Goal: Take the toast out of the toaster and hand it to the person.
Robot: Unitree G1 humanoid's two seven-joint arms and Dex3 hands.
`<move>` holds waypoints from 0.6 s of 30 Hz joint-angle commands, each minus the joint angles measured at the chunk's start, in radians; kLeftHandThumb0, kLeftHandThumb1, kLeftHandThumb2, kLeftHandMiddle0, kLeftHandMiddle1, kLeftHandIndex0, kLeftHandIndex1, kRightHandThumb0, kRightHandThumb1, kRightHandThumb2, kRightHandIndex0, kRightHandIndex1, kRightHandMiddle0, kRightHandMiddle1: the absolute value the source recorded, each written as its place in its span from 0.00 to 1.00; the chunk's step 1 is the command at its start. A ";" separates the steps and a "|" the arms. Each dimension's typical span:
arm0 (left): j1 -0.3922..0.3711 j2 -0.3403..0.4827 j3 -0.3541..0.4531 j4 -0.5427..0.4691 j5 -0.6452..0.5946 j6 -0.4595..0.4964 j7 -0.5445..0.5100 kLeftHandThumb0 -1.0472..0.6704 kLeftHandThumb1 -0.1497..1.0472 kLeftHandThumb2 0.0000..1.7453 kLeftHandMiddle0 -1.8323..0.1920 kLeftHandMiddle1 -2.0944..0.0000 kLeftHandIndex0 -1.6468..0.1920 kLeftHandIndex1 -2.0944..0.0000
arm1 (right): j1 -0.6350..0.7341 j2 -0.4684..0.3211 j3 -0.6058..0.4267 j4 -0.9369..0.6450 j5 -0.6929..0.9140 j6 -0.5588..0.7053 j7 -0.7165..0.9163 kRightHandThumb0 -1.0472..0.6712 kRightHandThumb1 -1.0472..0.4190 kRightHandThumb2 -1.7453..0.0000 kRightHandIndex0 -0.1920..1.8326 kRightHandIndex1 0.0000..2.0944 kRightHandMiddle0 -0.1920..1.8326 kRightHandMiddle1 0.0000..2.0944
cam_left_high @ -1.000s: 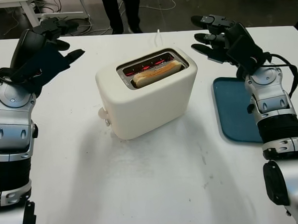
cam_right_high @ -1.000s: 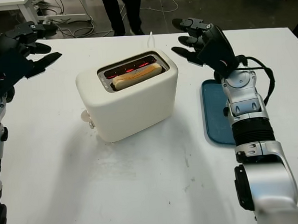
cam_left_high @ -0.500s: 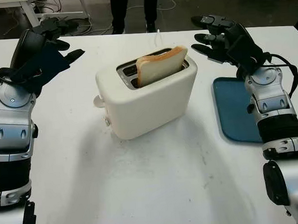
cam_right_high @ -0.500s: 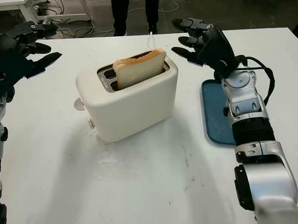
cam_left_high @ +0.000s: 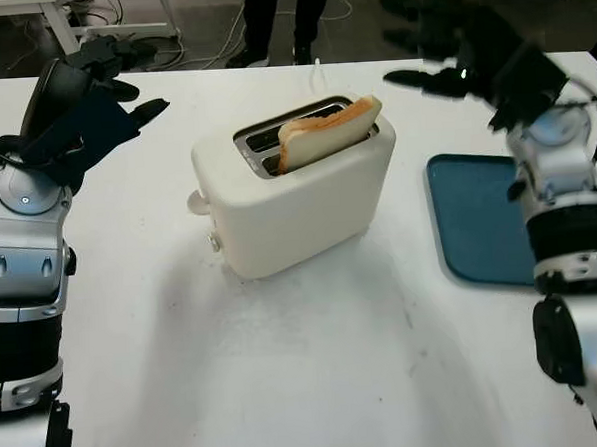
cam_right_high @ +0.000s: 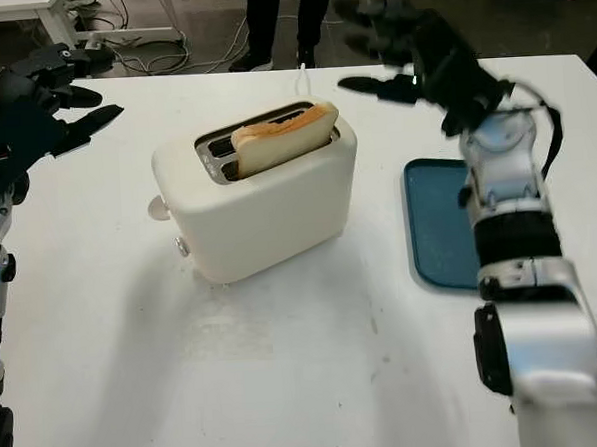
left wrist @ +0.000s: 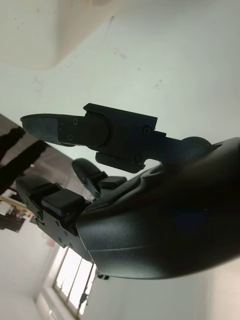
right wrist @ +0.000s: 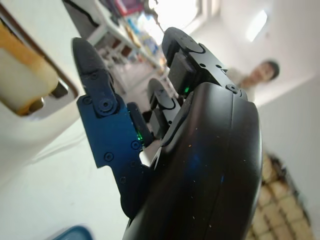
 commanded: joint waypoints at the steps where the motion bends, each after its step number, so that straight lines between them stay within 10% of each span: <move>1: -0.009 0.004 0.007 -0.008 0.011 0.014 0.006 0.33 0.89 0.10 0.79 0.58 0.65 0.84 | -0.040 -0.018 -0.005 -0.031 0.019 -0.040 0.023 0.21 0.26 1.00 0.42 0.03 0.42 0.03; 18: -0.003 0.011 0.002 -0.004 0.017 -0.006 0.006 0.31 0.89 0.10 0.78 0.59 0.64 0.85 | 0.003 0.003 0.130 -0.180 -0.056 -0.125 0.123 0.10 0.23 1.00 0.43 0.09 0.44 0.02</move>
